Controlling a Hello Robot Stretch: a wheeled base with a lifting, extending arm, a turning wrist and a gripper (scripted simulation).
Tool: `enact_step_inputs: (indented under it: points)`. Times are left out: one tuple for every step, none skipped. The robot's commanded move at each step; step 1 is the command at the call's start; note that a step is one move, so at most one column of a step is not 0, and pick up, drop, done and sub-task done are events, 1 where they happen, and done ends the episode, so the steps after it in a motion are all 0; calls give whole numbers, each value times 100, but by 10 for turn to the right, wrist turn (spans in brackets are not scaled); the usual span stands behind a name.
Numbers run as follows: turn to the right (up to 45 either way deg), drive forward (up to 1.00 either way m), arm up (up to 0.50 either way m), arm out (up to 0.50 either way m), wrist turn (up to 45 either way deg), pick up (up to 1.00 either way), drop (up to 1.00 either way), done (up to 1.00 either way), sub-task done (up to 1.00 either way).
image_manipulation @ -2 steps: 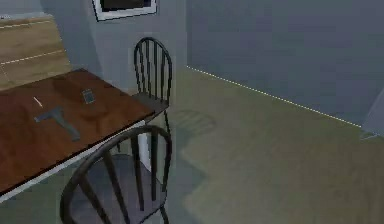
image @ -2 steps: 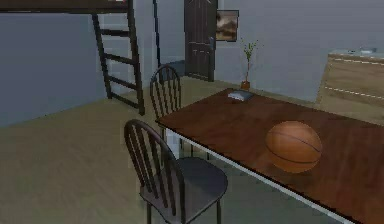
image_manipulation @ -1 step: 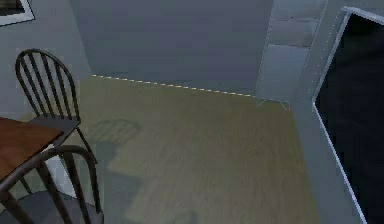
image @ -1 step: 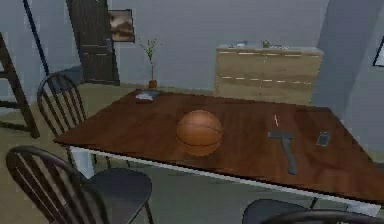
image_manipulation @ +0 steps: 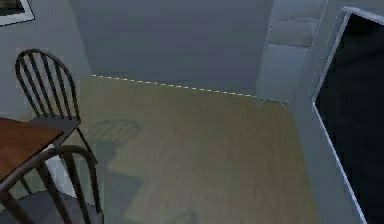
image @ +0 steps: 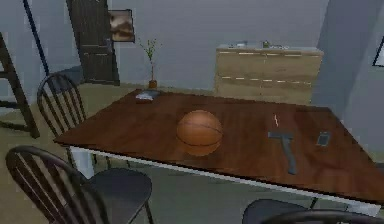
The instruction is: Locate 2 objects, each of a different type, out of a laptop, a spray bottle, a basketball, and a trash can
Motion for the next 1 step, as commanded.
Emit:
enact_step_inputs:
  points:
    - [-450, 0, 0, 0, 0, 0, 0, 0, 0]
